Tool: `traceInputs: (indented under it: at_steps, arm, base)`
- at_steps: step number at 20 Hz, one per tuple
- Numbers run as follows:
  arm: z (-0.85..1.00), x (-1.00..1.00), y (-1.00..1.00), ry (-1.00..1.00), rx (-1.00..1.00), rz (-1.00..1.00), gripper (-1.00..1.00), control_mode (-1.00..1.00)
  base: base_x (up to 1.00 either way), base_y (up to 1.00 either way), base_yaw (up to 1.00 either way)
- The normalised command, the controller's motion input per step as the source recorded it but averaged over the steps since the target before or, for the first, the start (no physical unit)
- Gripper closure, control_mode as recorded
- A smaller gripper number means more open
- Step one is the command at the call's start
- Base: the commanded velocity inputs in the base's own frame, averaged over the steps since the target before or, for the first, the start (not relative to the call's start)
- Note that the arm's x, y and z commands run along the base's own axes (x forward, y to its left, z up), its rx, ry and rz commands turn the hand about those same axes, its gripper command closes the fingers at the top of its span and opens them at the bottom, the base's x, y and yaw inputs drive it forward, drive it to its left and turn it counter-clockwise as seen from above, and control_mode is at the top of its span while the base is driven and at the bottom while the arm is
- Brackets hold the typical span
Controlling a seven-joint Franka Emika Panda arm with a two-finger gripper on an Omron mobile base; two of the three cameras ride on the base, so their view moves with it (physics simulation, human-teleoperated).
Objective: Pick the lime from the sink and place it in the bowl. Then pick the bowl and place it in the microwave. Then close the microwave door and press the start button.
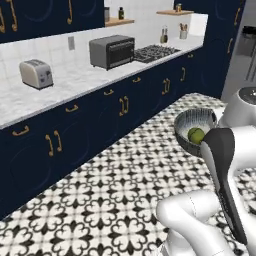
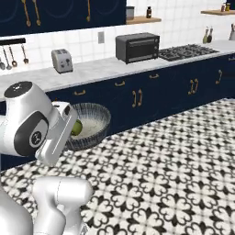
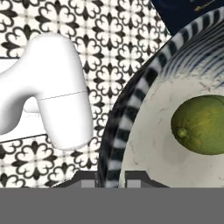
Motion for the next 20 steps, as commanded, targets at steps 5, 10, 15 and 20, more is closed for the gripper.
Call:
traceInputs:
  at_steps: [5,10,15,20]
  arm:
    - [0.00,0.00,0.00,0.00,0.00,0.00,1.00,1.00]
    - [0.00,0.00,0.00,0.00,0.00,0.00,1.00,1.00]
    - [0.00,0.00,0.00,0.00,0.00,0.00,1.00,1.00]
    - [0.00,0.00,0.00,0.00,0.00,0.00,1.00,1.00]
  base:
    - [0.03,-0.56,-0.75]
    - [0.08,-0.68,-0.69]
    - [0.29,-0.55,-0.65]
    - [1.00,-0.67,-0.21]
